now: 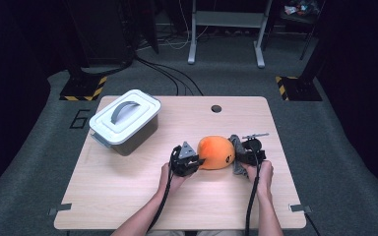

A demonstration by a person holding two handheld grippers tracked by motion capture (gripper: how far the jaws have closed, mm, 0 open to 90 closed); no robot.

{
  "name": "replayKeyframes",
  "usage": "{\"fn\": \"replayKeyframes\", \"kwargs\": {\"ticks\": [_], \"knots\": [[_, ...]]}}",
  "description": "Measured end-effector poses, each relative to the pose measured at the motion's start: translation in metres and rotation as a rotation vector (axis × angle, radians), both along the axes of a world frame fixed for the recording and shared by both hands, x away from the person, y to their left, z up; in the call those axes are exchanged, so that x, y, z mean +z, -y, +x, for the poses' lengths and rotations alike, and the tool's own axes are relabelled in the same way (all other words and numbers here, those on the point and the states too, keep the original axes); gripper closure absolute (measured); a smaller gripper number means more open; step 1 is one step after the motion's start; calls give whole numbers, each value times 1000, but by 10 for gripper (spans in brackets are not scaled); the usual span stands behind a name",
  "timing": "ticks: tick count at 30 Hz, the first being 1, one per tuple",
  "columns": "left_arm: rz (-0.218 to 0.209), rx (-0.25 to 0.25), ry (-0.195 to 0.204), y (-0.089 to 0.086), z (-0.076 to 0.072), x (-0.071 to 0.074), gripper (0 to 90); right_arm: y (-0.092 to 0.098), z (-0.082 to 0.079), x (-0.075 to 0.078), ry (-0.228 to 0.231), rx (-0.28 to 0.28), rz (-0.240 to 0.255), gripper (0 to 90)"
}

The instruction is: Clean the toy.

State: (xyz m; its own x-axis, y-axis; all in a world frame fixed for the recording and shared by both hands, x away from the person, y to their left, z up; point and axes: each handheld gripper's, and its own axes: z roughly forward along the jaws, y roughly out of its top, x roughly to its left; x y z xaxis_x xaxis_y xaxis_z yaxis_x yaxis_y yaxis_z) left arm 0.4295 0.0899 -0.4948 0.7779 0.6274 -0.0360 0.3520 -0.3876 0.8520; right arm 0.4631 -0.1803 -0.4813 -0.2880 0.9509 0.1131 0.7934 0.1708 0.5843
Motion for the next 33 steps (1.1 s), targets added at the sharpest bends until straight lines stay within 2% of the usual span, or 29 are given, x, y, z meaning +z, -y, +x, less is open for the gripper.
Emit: {"fn": "replayKeyframes", "kwargs": {"ticks": [1, 2, 3, 6, 10, 12, 14, 15, 16, 18, 19, 21, 23, 27, 33], "knots": [[0, -1, 2, 0, 0, 0, 758, 1, -3, 7, 7, -20, 8, 731], [0, -1, 2, 0, 0, 0, 758, 4, -5, 15, 52, -6, -6, 731], [0, -1, 2, 0, 0, 0, 758, 4, -7, 19, 57, -11, -5, 730], [4, -8, 1, 1, 0, 1, 758, 2, -16, 42, 131, 13, 0, 730], [7, -5, 10, 2, -1, 1, 758, -21, -28, 73, 213, 113, 11, 729], [8, -6, 11, 2, -1, 1, 757, -37, -33, 85, 239, 179, 25, 729], [11, -10, 7, 2, -2, 1, 758, -54, -34, 91, 249, 243, 34, 727], [13, -13, 0, 2, -2, 2, 757, -62, -33, 91, 250, 277, 26, 728], [21, -14, 7, 2, -2, 2, 757, -70, -32, 90, 234, 280, 21, 726], [5, 4, 5, 3, -2, 1, 757, -85, -27, 82, 213, 301, -29, 727], [17, -4, 1, 1, -1, 1, 757, -88, -26, 79, 212, 301, -37, 728], [11, -3, 2, 1, -1, 1, 757, -88, -25, 77, 213, 284, -59, 730], [12, -6, 8, 2, -1, 1, 757, -83, -25, 77, 220, 280, -55, 731], [9, -6, 11, 3, -1, 1, 758, -66, -25, 75, 215, 222, -74, 731], [12, -9, 13, 4, -2, 1, 758, -40, -21, 59, 182, 130, -80, 730]]}}
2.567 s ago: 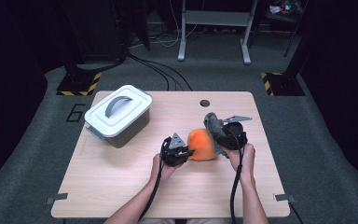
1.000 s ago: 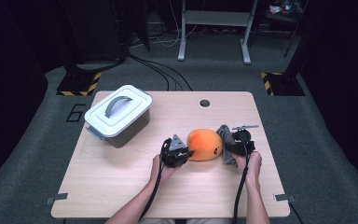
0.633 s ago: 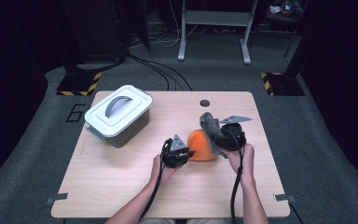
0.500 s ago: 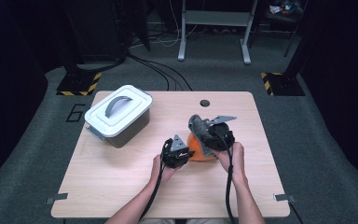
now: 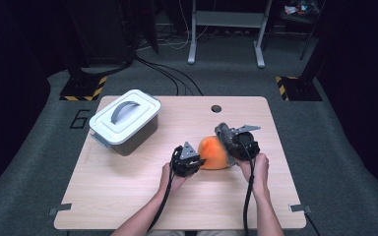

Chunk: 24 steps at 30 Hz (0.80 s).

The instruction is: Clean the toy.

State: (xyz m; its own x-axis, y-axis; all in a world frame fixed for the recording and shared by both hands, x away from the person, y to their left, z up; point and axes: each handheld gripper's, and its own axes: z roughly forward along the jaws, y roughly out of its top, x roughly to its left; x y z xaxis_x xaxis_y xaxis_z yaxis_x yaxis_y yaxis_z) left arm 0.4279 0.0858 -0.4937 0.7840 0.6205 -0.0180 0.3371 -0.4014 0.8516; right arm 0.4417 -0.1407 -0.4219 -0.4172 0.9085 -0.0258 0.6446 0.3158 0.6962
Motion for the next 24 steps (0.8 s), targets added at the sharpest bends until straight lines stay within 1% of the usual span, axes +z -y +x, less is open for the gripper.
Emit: {"fn": "replayKeyframes", "kwargs": {"ticks": [1, 2, 3, 4, 6, 7, 8, 9, 11, 12, 13, 16, 17, 19, 21, 24], "knots": [[1, 0, 2, 0, 0, 0, 758, 4, 1, -3, -12, -15, 9, 730], [2, -3, 3, 0, 0, 0, 757, 9, 2, -8, -12, -24, 7, 729], [0, -3, 3, 1, 0, 0, 758, 11, 2, -10, -28, -40, 12, 728], [4, -2, 4, 1, -1, 0, 758, 15, 3, -13, -34, -50, 13, 728], [2, -2, 6, 1, 0, 0, 758, 21, 6, -20, -48, -71, -1, 728], [1, -2, 5, 1, 0, 0, 758, 24, 8, -24, -63, -83, -4, 728], [1, -2, 5, 1, 0, 0, 758, 25, 9, -26, -64, -84, -6, 728], [-1, -1, 4, 1, 0, 0, 758, 26, 10, -30, -76, -95, -12, 728], [-2, -1, 0, 1, 0, 0, 758, 30, 13, -39, -111, -106, -19, 728], [-2, -1, 2, 1, 0, 0, 758, 30, 13, -42, -126, -114, -12, 728], [-2, -2, 1, 1, 0, 0, 758, 31, 15, -47, -151, -115, -11, 728], [-8, -5, -4, -1, 0, 0, 757, 34, 18, -57, -202, -115, -6, 726], [-9, -7, -6, -1, 1, 0, 757, 36, 19, -58, -200, -110, -5, 725], [-7, -10, -12, -2, 1, 0, 757, 38, 17, -52, -192, -123, 7, 725], [-10, -6, -8, -2, 1, -1, 756, 39, 14, -42, -158, -123, 5, 725], [-11, -6, -7, -2, 1, -1, 756, 35, 8, -15, -80, -108, 12, 725]]}}
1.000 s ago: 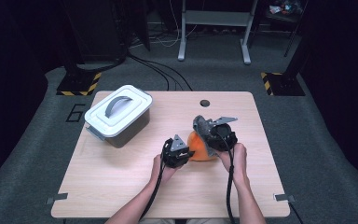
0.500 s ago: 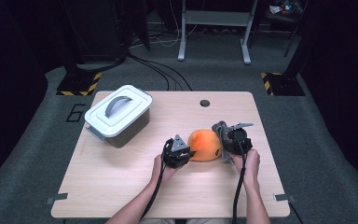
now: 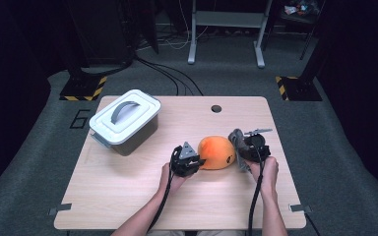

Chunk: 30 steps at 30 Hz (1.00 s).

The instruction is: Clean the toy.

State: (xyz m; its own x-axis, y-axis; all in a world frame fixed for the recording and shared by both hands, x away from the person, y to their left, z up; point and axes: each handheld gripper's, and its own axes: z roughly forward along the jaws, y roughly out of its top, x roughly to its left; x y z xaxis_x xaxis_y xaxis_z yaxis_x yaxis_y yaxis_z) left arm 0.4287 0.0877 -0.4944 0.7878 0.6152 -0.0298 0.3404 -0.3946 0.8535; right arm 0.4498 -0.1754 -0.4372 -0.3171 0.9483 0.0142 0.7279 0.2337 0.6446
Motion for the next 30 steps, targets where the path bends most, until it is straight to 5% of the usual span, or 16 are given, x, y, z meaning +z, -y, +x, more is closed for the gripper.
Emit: {"fn": "replayKeyframes", "kwargs": {"ticks": [3, 6, 9, 16, 21, 30], "knots": [[0, -1, 3, 1, 0, 0, 755, -12, -5, 24, 65, 63, 38, 725], [0, -1, -1, 0, 0, 0, 753, -31, -6, 34, 81, 122, 27, 726], [-3, 6, -4, -1, 1, 0, 737, -43, 1, 25, 53, 140, -11, 733], [-21, 9, -17, -1, 2, -1, 596, -43, 5, 14, 32, 130, -17, 743], [-64, 45, -78, -8, 3, -6, 449, -39, 6, 10, 29, 115, -15, 744], [-105, 46, -169, -11, 5, -18, 379, -35, 6, 8, 30, 103, -10, 746]]}}
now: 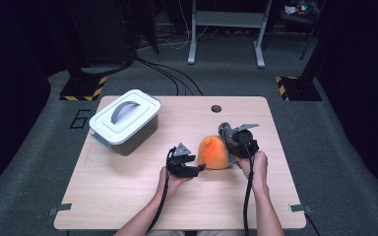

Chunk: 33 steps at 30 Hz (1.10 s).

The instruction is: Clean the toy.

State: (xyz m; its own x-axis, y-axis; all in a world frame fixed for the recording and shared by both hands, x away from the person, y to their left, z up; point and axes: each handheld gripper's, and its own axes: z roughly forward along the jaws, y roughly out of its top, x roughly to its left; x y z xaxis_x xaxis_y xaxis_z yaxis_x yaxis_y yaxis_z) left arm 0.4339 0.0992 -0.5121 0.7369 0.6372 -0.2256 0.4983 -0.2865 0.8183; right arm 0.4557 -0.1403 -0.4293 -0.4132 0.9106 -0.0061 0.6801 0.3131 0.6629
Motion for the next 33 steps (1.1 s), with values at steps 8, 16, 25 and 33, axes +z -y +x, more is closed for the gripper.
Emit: {"fn": "replayKeyframes", "kwargs": {"ticks": [8, 16, 25, 33], "knots": [[-1, -15, 1, 10, -2, -6, 619, 4, -1, -2, 4, -9, 4, 746], [8, -25, 72, 13, -3, 2, 798, 12, -3, -3, 15, -34, 25, 748], [117, -74, 192, 11, 3, 39, 830, 29, -5, -1, 44, -63, 105, 752], [183, -97, 236, 10, 6, 60, 831, 34, -19, 23, 96, -35, 188, 751]]}}
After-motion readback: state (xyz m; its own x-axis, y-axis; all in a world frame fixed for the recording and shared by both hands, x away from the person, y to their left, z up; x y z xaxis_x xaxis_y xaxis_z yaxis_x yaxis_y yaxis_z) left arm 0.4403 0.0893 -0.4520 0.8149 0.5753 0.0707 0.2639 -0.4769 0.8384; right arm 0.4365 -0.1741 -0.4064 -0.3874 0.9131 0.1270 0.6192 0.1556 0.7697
